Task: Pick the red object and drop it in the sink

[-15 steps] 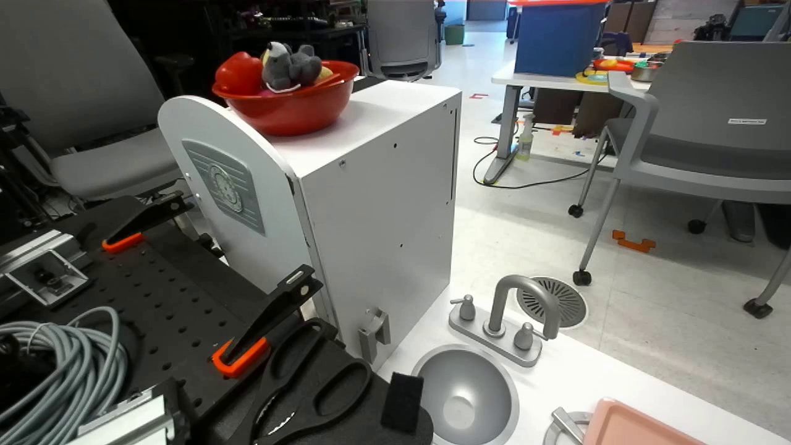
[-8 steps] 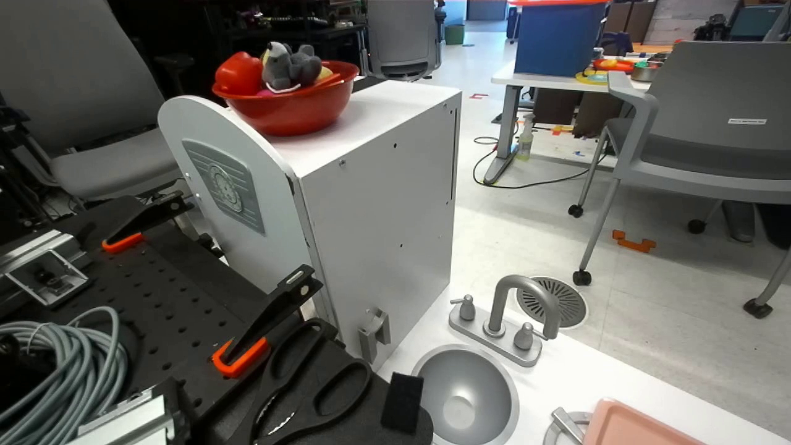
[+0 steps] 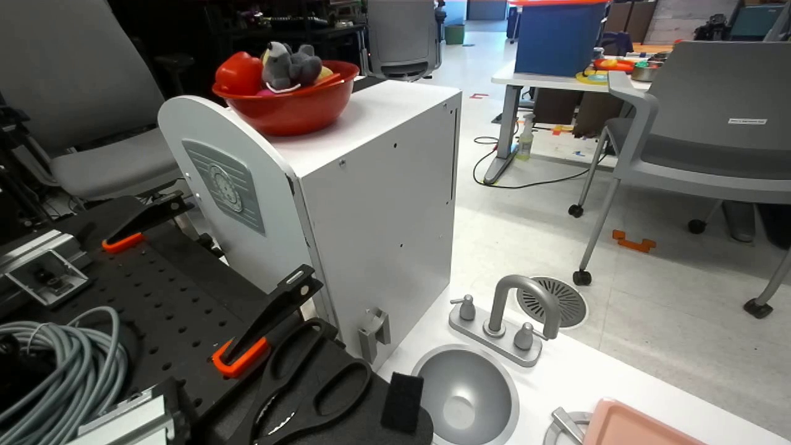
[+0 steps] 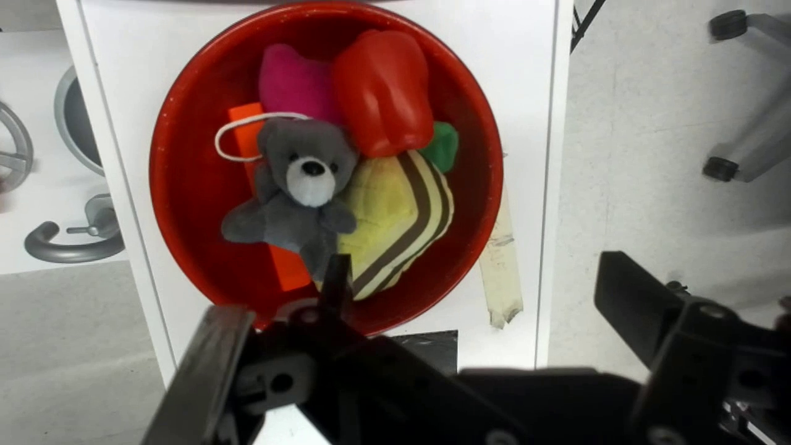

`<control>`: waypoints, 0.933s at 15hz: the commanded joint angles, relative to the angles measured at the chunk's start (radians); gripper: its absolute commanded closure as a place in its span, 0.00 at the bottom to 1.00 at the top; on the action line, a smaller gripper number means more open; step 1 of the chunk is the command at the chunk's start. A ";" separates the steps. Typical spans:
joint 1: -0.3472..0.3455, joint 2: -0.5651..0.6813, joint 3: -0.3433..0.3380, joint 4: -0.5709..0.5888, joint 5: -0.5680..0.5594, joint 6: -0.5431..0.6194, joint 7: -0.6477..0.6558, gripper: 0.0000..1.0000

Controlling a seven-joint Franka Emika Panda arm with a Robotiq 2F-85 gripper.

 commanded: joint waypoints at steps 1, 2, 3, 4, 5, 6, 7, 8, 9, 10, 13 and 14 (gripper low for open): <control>-0.002 -0.019 0.011 -0.017 0.004 -0.013 0.067 0.00; -0.003 -0.029 0.011 -0.029 0.006 -0.007 0.086 0.00; -0.004 -0.038 0.010 -0.040 0.002 -0.010 0.105 0.00; -0.005 -0.044 0.010 -0.049 -0.003 -0.012 0.124 0.00; -0.006 -0.052 0.009 -0.060 -0.004 -0.017 0.139 0.00; -0.007 -0.059 0.008 -0.071 -0.002 -0.016 0.153 0.00; -0.008 -0.070 0.007 -0.086 0.001 -0.015 0.164 0.00; -0.010 -0.080 0.006 -0.098 0.000 -0.014 0.174 0.00; -0.012 -0.094 0.004 -0.111 0.004 -0.011 0.182 0.00; -0.014 -0.108 0.002 -0.123 0.009 -0.009 0.187 0.00; -0.028 -0.167 -0.007 -0.162 0.010 -0.002 0.202 0.00; -0.031 -0.181 -0.008 -0.171 0.009 -0.003 0.208 0.00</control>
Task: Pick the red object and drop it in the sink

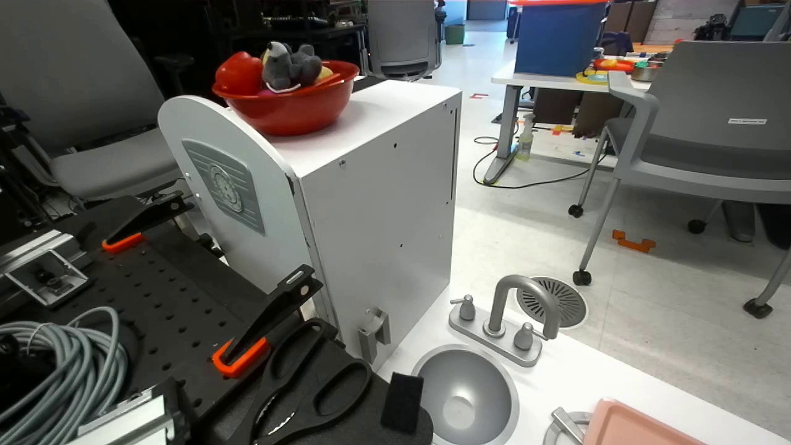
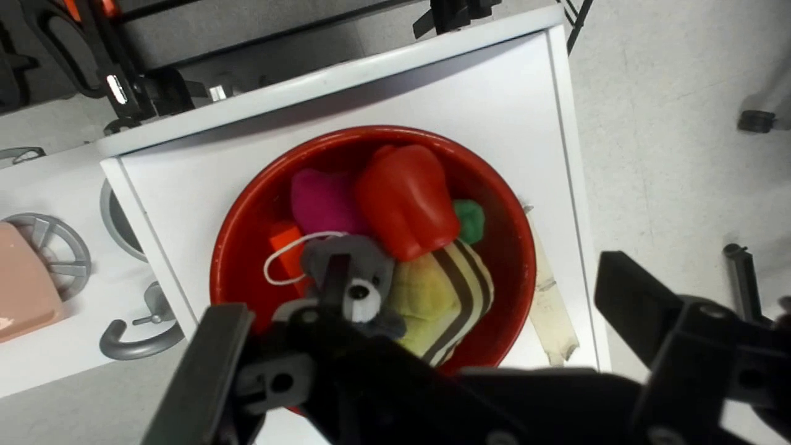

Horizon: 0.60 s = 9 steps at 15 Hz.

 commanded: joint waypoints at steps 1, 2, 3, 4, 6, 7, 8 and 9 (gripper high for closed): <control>-0.016 -0.092 -0.007 -0.057 0.010 -0.003 0.026 0.00; -0.020 -0.102 -0.009 -0.064 0.010 -0.005 0.028 0.00; -0.024 -0.113 -0.011 -0.071 0.013 -0.006 0.028 0.00; -0.030 -0.124 -0.015 -0.080 0.012 -0.004 0.032 0.00; -0.037 -0.132 -0.022 -0.089 0.019 -0.006 0.028 0.00; -0.036 -0.127 -0.024 -0.088 0.022 -0.006 0.021 0.00; -0.036 -0.123 -0.026 -0.088 0.025 -0.007 0.017 0.00; -0.034 -0.115 -0.027 -0.085 0.027 -0.008 0.013 0.00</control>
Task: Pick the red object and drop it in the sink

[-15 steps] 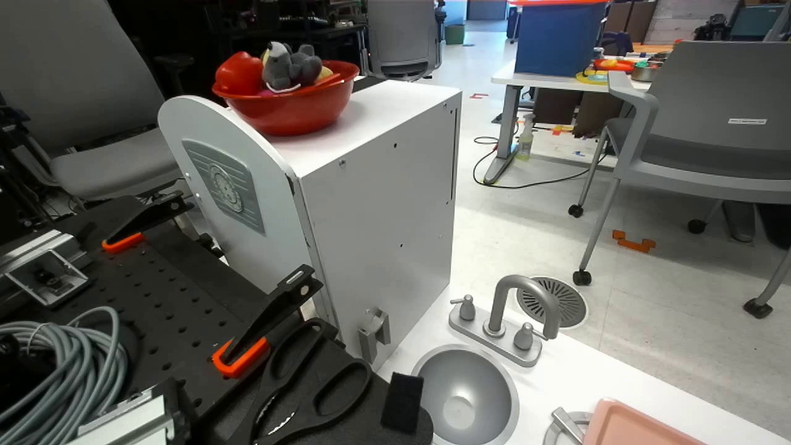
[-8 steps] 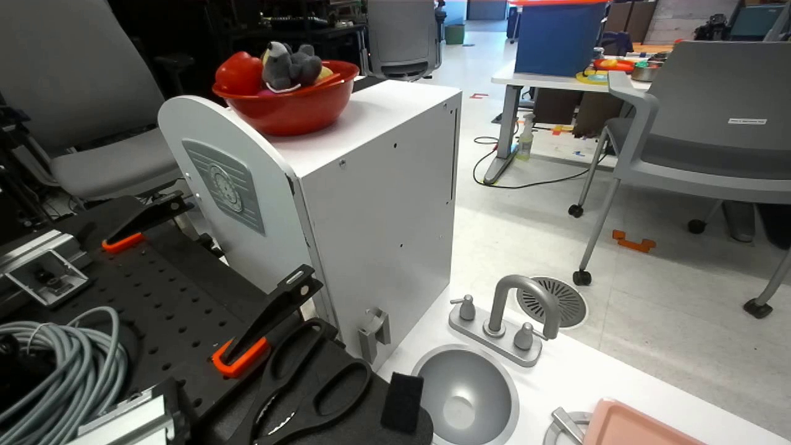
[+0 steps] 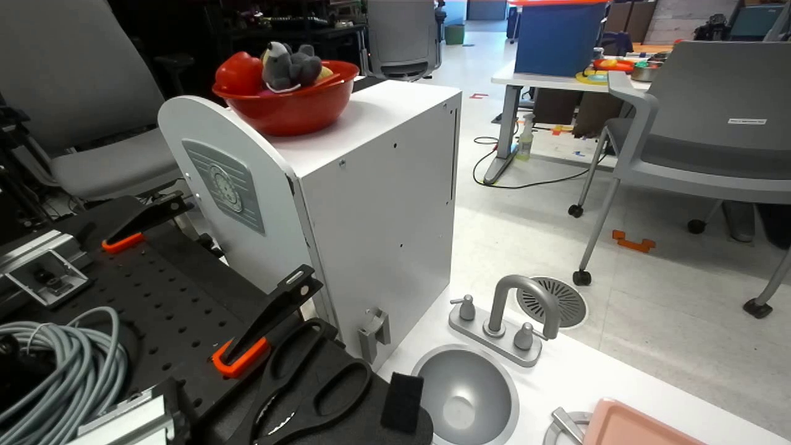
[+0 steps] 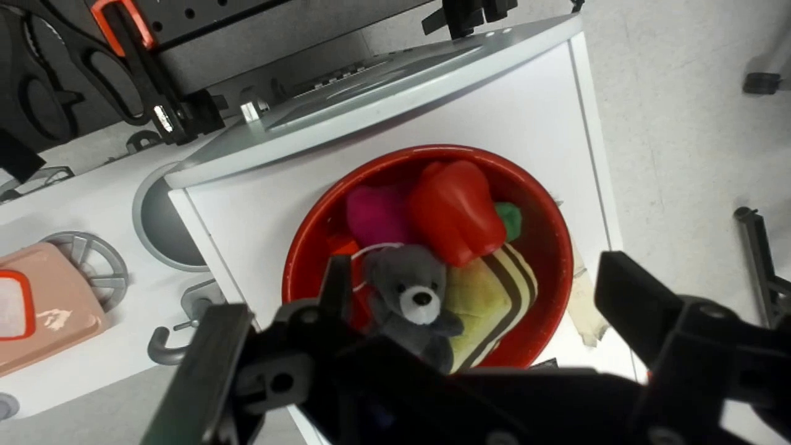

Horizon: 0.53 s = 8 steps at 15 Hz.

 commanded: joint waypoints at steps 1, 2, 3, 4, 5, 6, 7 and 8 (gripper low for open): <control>0.006 0.001 -0.006 -0.003 0.030 -0.008 -0.011 0.00; 0.008 0.009 -0.005 0.002 0.032 -0.009 -0.014 0.00; 0.011 0.021 -0.004 0.010 0.031 -0.010 -0.017 0.00; 0.013 0.029 -0.003 0.015 0.032 -0.013 -0.020 0.00; 0.016 0.039 -0.002 0.020 0.033 -0.018 -0.023 0.00; 0.019 0.047 0.000 0.023 0.032 -0.021 -0.024 0.00; 0.021 0.056 0.002 0.026 0.029 -0.025 -0.024 0.00; 0.024 0.067 0.005 0.031 0.023 -0.032 -0.020 0.00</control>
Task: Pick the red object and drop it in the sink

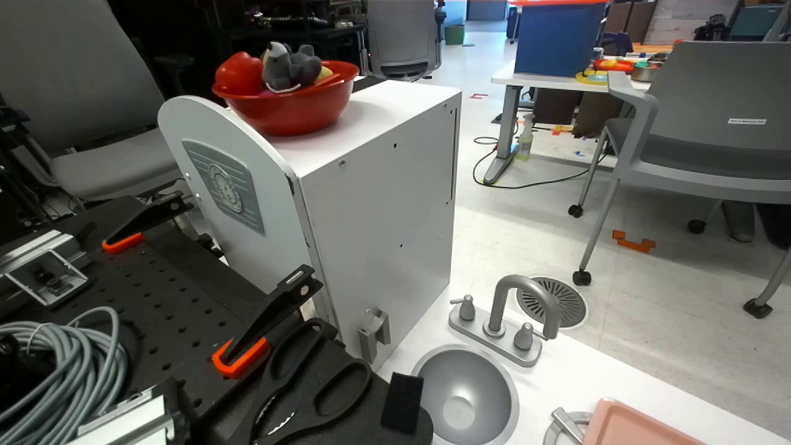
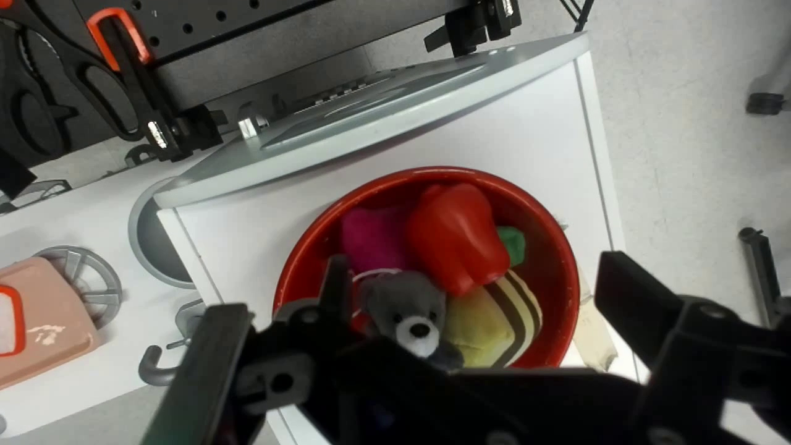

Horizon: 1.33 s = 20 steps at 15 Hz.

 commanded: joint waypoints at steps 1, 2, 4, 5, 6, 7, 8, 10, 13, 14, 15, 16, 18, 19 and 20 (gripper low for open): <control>0.013 0.045 0.008 0.034 0.019 -0.038 -0.013 0.00; 0.014 0.054 0.011 0.037 0.014 -0.043 -0.008 0.00; 0.016 0.067 0.015 0.041 0.014 -0.051 -0.010 0.00; 0.016 0.070 0.017 0.043 0.012 -0.053 -0.008 0.00; 0.015 0.072 0.018 0.042 0.008 -0.052 -0.004 0.00; 0.013 0.074 0.018 0.042 0.005 -0.051 0.000 0.00; 0.011 0.075 0.017 0.040 0.006 -0.049 0.001 0.00; 0.008 0.080 0.016 0.040 0.001 -0.050 0.007 0.00; 0.004 0.081 0.013 0.039 0.001 -0.050 0.009 0.00; 0.002 0.082 0.011 0.039 0.002 -0.049 0.008 0.00; -0.002 0.082 0.009 0.039 0.001 -0.049 0.009 0.00; -0.005 0.082 0.008 0.038 -0.005 -0.044 0.010 0.00; -0.015 0.086 0.009 0.038 -0.031 -0.032 0.026 0.00; -0.017 0.089 0.011 0.039 -0.041 -0.030 0.031 0.00; -0.017 0.090 0.014 0.040 -0.050 -0.030 0.036 0.00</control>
